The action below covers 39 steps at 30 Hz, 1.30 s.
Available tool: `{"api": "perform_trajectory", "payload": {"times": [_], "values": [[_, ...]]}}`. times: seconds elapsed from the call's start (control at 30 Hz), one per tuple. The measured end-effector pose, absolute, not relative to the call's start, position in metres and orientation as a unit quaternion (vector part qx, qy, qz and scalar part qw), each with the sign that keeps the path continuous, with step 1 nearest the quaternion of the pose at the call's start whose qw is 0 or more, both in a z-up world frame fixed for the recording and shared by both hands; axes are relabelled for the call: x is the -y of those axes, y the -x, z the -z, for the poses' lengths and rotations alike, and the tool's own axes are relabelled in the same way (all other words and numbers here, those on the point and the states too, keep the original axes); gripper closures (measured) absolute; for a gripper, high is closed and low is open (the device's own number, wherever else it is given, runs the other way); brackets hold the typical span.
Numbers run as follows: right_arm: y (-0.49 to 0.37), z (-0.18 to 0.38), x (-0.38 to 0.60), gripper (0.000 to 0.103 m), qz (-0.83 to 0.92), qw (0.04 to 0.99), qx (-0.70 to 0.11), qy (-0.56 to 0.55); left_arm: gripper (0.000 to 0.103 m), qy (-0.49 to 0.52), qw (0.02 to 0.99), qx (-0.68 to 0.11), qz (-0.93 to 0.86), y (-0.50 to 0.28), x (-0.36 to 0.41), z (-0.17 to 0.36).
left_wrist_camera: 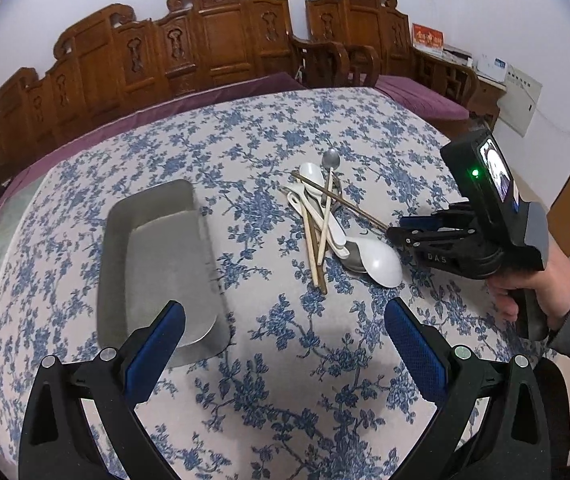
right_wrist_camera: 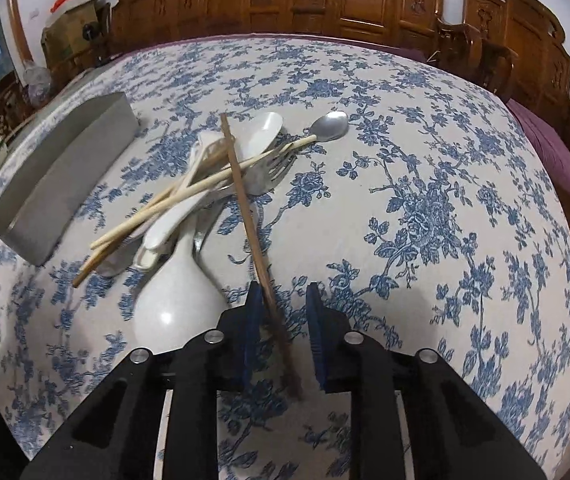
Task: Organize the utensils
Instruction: 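Grasp a wooden chopstick with the right gripper while the left gripper grasps another chopstick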
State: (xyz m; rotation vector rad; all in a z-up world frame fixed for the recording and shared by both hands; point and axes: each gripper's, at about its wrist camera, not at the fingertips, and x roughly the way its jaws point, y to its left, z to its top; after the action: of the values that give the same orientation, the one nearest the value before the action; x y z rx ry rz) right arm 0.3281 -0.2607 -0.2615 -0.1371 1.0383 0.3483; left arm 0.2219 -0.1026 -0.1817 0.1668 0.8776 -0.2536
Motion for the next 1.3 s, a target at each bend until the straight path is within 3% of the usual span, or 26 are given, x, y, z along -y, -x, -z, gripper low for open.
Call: {"api": "perform_trajectory", "payload": {"times": [0.13,0.17,0.27,0.43,0.9,1.3], "values": [[-0.334,0.264,0.26,0.082,-0.175,0.848,-0.496,0.069,0.007,-0.079,0.887,-0.437,0.127,-0.238,0.11,0.19],[-0.334,0.264,0.26,0.089,-0.177,0.847,-0.496,0.07,0.008,-0.08,0.885,-0.44,0.126,-0.242,0.111,0.192],[-0.33,0.261,0.261,0.097,-0.194,0.847,-0.489,0.077,0.014,-0.087,0.882,-0.446,0.126,-0.254,0.117,0.197],[-0.311,0.25,0.267,0.097,-0.202,0.851,-0.477,0.08,0.025,-0.082,0.871,-0.465,0.137,-0.278,0.128,0.209],[-0.289,0.225,0.29,0.097,-0.196,0.868,-0.454,0.034,0.083,-0.121,0.84,-0.51,0.14,-0.318,0.159,0.246],[-0.292,0.217,0.297,0.097,-0.181,0.874,-0.451,0.03,0.088,-0.149,0.827,-0.524,0.14,-0.33,0.174,0.256]]}}
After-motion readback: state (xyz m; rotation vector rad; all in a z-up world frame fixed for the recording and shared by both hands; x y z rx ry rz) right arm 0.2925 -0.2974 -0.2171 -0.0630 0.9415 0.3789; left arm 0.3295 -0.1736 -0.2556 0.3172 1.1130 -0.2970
